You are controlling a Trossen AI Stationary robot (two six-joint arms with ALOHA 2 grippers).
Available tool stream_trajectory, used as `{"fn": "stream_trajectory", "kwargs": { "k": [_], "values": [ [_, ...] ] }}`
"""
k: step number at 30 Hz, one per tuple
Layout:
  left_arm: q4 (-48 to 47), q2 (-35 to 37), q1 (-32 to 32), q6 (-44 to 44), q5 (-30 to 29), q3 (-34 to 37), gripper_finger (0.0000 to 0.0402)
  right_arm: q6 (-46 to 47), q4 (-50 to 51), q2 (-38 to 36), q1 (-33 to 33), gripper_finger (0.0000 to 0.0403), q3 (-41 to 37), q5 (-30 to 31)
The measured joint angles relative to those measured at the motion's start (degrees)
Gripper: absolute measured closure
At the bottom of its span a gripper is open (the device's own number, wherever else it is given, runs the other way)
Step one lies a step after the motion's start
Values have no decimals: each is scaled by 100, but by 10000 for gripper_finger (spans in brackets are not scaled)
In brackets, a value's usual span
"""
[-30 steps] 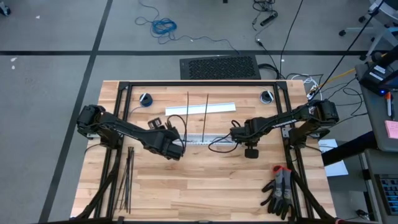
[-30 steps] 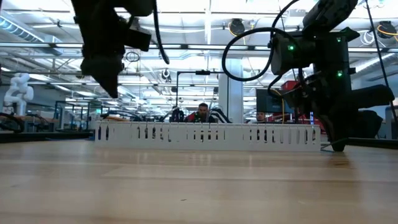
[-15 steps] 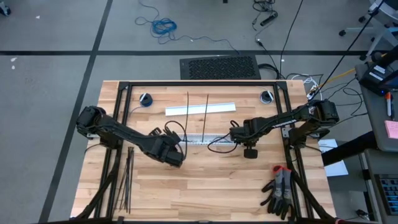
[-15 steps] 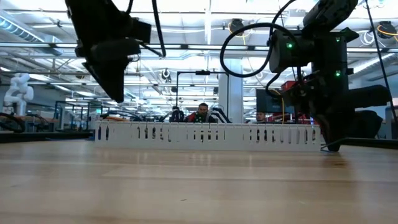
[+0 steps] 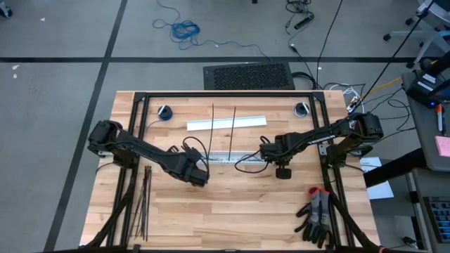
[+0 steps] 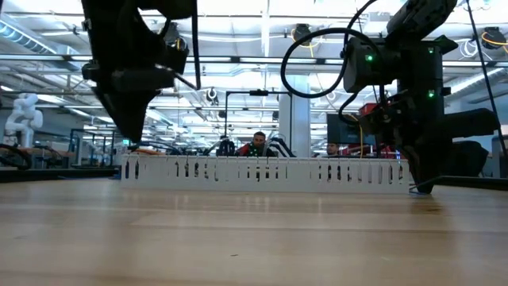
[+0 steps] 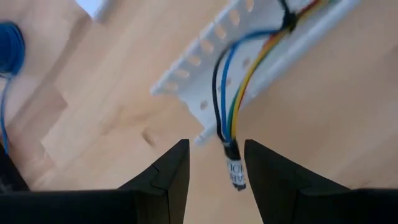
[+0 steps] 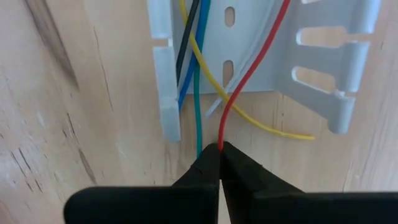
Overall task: Ziptie cables
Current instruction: Put the zip-tied cables into the white cable duct
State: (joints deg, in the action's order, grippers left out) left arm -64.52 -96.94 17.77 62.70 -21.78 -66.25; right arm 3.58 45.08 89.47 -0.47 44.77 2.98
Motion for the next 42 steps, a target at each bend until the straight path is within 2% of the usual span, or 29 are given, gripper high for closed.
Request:
{"fn": "stream_trajectory", "kwargs": {
  "k": [7, 15, 18, 26, 37, 42],
  "values": [
    [400, -14, 14, -96, 484, 246, 249, -94, -17, 0, 0, 403, 0, -2],
    [552, -14, -12, -155, 298, 382, 254, -130, -81, 0, 0, 403, 2, -2],
    [506, -14, -23, -164, 206, 421, 279, -129, -81, 0, 0, 403, 2, -2],
    [358, -14, -47, -606, -156, 449, 388, -121, -76, 0, 0, 403, 4, -4],
    [-125, -14, -249, -1553, -617, 449, 388, -106, -66, 0, 0, 403, 4, -17],
    [-72, -14, -279, -1910, -640, 451, 388, -84, -61, 0, 0, 403, 4, -24]
  ]
}}
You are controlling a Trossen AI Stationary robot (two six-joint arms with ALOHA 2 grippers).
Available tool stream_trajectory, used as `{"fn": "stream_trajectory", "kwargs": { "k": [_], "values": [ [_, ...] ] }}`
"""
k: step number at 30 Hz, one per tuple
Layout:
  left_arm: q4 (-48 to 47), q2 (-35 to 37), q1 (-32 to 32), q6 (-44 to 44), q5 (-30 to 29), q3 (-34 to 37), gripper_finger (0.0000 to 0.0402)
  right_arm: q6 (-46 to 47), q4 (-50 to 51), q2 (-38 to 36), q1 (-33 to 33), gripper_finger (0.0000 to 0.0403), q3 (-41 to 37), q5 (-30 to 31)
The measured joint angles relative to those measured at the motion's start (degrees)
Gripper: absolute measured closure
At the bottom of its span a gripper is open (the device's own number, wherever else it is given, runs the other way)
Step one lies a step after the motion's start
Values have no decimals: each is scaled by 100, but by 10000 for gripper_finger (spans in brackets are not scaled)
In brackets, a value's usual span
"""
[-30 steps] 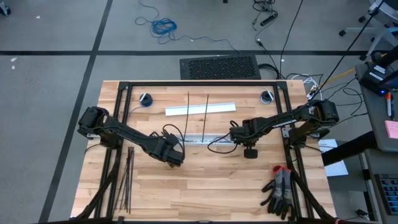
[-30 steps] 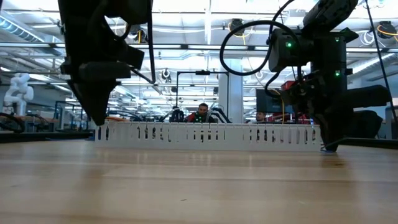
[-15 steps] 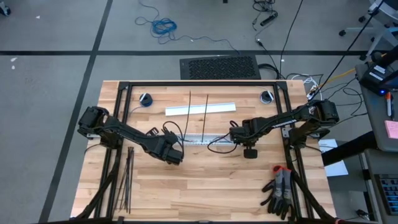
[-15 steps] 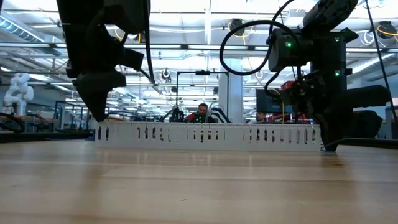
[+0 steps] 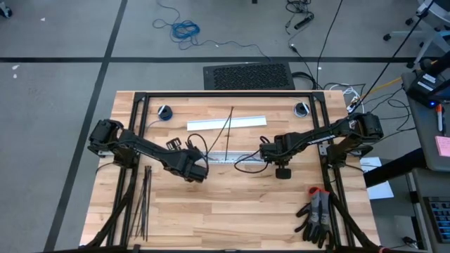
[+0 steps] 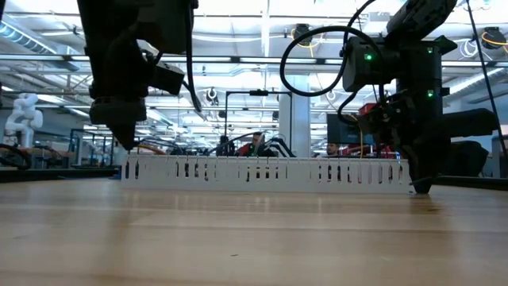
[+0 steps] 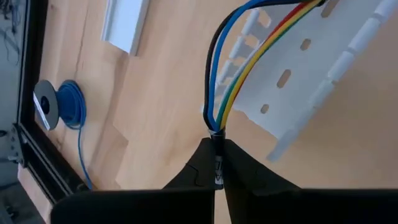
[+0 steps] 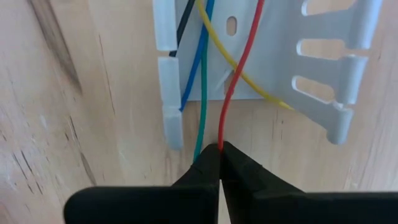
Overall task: Ziptie cables
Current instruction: Put the zip-tied cables into the white cable duct
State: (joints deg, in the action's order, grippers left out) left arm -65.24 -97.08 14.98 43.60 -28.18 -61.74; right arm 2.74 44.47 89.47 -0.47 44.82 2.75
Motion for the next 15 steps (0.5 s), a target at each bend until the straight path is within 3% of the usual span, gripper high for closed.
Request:
{"fn": "stream_trajectory", "kwargs": {
  "k": [15],
  "values": [
    [2097, -5, 13, -505, 811, 1039, 389, 4, 17, 2, 0, 403, 0, -5]
  ]
}}
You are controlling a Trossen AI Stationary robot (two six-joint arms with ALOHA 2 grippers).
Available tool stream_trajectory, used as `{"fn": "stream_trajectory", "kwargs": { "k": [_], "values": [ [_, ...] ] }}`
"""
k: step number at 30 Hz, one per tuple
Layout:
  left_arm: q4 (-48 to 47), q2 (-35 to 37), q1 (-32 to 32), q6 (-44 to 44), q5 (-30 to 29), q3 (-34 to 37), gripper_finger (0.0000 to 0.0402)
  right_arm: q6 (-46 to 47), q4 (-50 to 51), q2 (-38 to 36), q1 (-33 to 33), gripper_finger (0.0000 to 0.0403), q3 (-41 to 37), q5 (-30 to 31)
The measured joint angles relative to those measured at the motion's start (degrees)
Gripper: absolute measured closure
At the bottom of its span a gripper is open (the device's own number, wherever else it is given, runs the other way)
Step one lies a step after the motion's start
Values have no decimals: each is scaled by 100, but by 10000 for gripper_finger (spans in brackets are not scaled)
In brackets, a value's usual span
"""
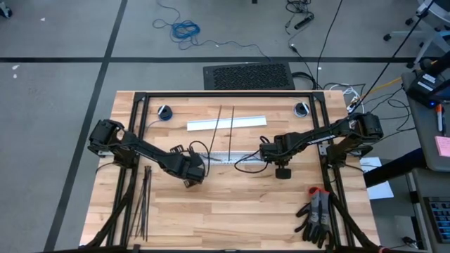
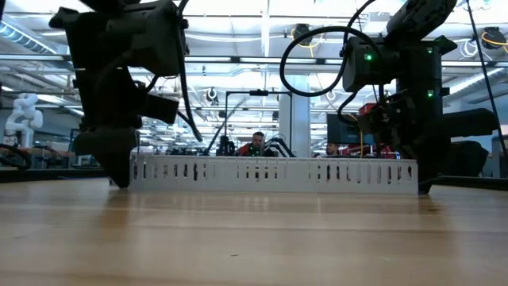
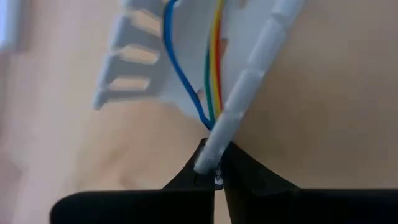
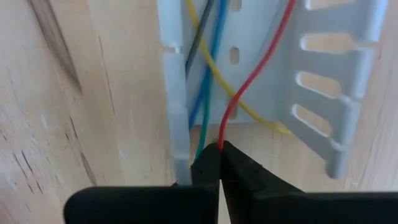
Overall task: Ziptie cables
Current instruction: Put the zip-tied cables into the white cable duct
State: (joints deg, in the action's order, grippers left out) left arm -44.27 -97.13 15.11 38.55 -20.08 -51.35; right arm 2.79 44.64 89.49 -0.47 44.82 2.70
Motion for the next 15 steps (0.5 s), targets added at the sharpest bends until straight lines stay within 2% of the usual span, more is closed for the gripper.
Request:
{"fn": "stream_trajectory", "kwargs": {
  "k": [7, 15],
  "values": [
    [197, -30, -15, -105, 164, 75, 377, 144, 14, 0, 0, 401, 1, 0],
    [191, -12, 155, -2, 334, -29, 312, 302, 59, 0, -130, 359, 0, 140]
  ]
}}
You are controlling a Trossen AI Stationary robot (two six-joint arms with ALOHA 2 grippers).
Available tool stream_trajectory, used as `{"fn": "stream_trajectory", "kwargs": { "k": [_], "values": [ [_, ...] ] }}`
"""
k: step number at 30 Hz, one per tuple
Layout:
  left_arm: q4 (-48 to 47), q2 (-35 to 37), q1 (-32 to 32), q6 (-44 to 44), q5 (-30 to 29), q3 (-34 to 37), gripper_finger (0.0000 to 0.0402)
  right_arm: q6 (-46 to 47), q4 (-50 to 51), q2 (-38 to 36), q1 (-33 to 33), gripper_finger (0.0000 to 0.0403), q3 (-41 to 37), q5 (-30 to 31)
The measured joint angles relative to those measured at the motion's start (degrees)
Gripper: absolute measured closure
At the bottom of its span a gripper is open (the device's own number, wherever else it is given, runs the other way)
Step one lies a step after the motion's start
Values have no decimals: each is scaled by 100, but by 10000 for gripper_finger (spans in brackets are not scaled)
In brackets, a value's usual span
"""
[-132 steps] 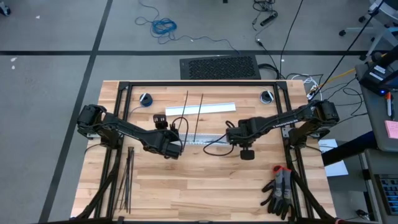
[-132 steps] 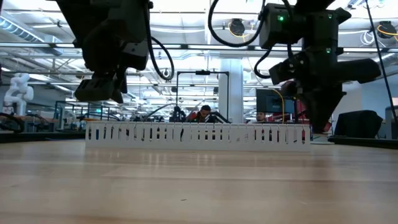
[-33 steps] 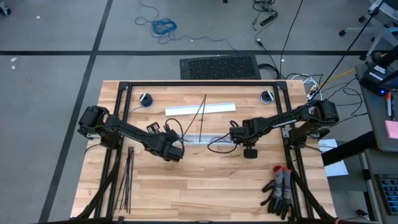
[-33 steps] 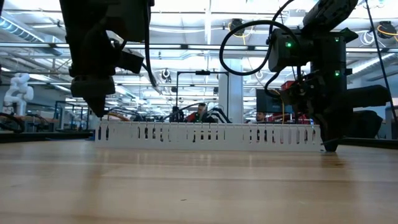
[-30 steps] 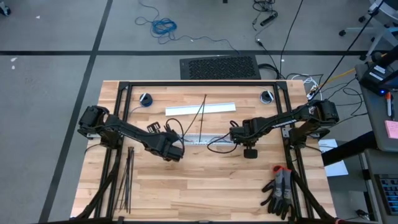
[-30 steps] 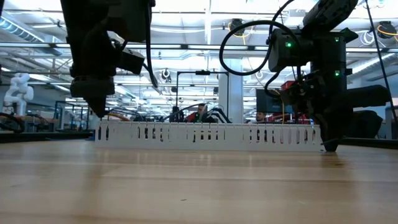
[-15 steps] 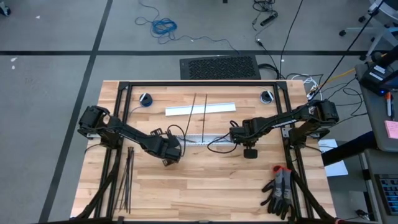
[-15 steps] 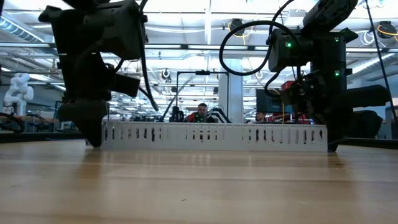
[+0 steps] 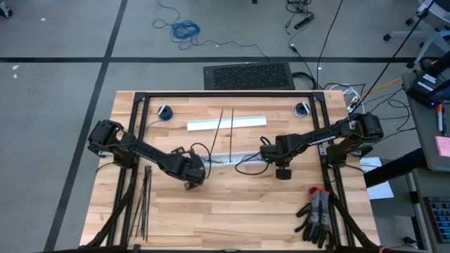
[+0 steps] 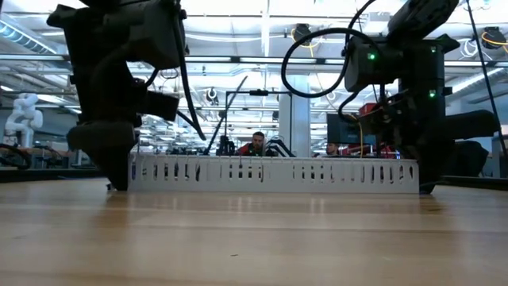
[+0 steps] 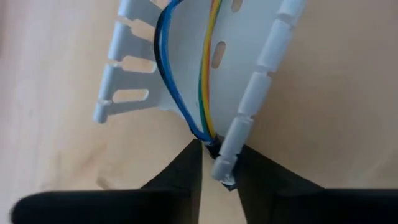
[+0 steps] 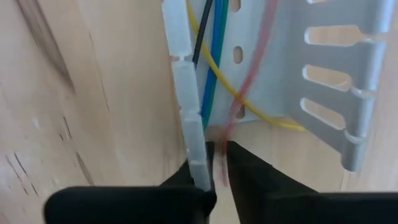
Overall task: Ziptie cables
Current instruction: Put the zip-tied cables into the white cable duct
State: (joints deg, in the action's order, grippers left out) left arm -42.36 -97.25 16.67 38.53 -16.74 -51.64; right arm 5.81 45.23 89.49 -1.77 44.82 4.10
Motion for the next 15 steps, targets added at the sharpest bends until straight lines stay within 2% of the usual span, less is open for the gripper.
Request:
{"fn": "stream_trajectory", "kwargs": {
  "k": [7, 15],
  "values": [
    [-147, -13, 237, 148, 383, -246, 264, 94, 46, -9, -263, 313, -2, 236],
    [-377, -15, 530, 124, 456, -586, 255, 251, 303, -518, -564, 291, 149, 157]
  ]
}}
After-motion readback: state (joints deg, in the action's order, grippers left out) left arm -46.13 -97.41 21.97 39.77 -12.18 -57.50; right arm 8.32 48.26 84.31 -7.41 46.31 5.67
